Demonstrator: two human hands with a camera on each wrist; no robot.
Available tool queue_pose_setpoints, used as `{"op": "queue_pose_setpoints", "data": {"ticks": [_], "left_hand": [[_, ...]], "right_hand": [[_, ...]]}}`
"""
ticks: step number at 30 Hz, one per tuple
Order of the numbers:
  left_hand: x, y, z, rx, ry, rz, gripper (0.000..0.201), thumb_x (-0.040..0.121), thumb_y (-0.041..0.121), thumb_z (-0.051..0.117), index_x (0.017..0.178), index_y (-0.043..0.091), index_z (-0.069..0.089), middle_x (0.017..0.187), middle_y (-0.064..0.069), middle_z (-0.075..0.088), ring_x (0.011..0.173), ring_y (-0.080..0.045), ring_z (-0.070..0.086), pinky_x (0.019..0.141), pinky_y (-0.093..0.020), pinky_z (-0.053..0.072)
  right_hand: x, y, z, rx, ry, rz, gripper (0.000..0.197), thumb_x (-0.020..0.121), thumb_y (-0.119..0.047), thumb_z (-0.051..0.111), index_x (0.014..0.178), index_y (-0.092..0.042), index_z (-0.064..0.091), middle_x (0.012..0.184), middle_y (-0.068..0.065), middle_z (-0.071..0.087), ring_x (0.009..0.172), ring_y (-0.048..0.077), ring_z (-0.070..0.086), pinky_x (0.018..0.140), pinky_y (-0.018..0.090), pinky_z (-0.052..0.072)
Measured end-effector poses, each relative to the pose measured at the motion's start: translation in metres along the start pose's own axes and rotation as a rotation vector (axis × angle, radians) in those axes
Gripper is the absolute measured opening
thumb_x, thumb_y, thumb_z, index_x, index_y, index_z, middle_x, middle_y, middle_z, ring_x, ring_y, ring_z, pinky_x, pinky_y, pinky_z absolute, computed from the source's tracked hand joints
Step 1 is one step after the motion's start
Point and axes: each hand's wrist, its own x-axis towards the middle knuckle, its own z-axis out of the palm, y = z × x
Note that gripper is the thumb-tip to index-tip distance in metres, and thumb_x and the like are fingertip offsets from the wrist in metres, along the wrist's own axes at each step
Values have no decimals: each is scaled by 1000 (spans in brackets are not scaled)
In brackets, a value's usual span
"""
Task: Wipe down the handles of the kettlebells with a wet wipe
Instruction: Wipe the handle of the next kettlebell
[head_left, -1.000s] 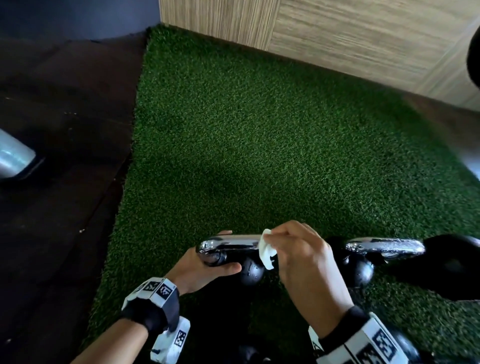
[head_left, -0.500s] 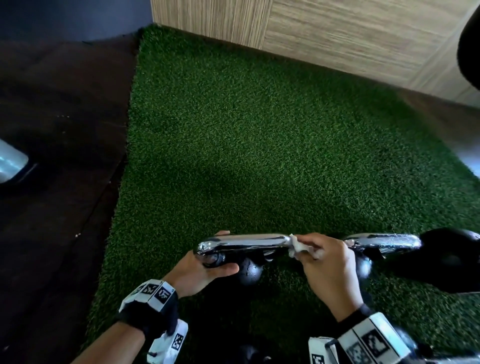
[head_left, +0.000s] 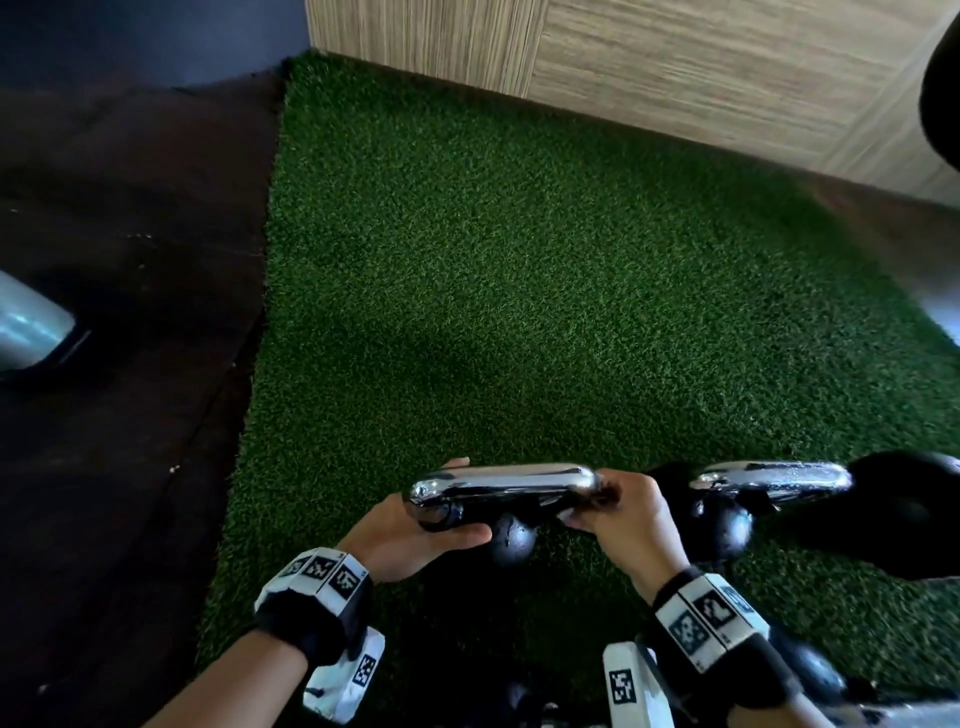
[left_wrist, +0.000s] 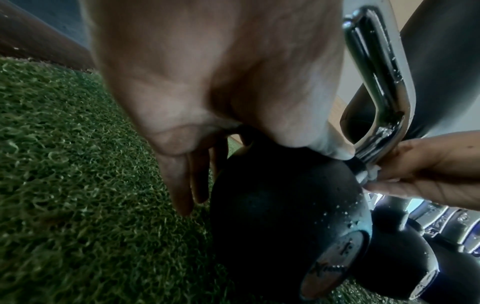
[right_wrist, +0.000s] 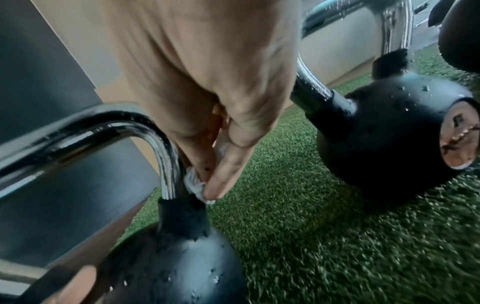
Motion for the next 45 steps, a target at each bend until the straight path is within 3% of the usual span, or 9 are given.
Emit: {"op": "queue_pose_setpoints", "data": {"ticks": [4,7,12,21,25,29,33,39,45], "left_hand": [[-6,4,-23,220,-174,45,93,71,40,87,143,63,33,119,57,46,107,38,42,90,6,37],[-10,12,-48,139,-66,40,59,80,46,75,130,65,50,128,31,62,109,10,64,97,-26,55],[-25,60,-77,-132,316,214,33,97,22,68,121,44,69,125,17,71,115,0,67,103,-35,55],[-49,143,-61,-540,-58,291,39,93,28,60,126,10,70,131,2,70,120,-18,68,95,-27,57],[-53,140,-53,-635,-10,314,33,88,17,68,119,10,75,115,-7,77,106,-17,74,83,-21,59],[-61,132,-54,-628,89,335,30,84,16,77,113,14,78,109,-10,78,102,-21,75,83,-22,59],[-71,115,-55,-399,316,349,27,84,28,80,111,22,80,106,5,80,102,-12,75,86,-25,60],[-74,104,-21,174,615,510,27,84,31,82,111,29,79,104,24,76,103,5,67,89,-19,56],[-78,98,-19,311,658,503,25,89,28,77,114,26,79,111,23,75,101,6,67,83,-20,58]], "right_hand": [[2,0,-14,-12,-29,-50,36,67,-9,91,85,-38,78,79,-10,78,79,8,74,76,34,60],[0,-16,-39,-24,102,-158,38,76,-3,83,85,-40,79,85,-14,78,81,6,74,74,29,58],[-16,-74,-66,-68,124,-435,35,82,-5,79,94,-38,78,99,-24,74,92,-3,71,81,17,56],[-51,-131,-38,117,-9,-617,21,80,-16,83,92,-32,78,91,-17,77,88,5,74,79,23,58],[-54,-140,-27,154,68,-639,25,72,-11,87,84,-26,71,84,-9,75,79,11,72,72,34,60],[-54,-146,-16,-8,224,-690,37,64,-29,90,92,-34,67,95,-12,57,85,7,60,71,13,47],[-45,-115,-32,-57,7,-595,64,64,-41,81,122,-51,56,117,-14,50,108,3,53,82,15,47],[0,-9,-33,11,-131,-195,59,64,12,78,99,-35,70,98,1,74,94,29,70,81,33,54],[1,24,16,267,-290,-95,66,50,-52,97,107,-27,76,103,-1,79,100,17,75,99,43,55]]}}
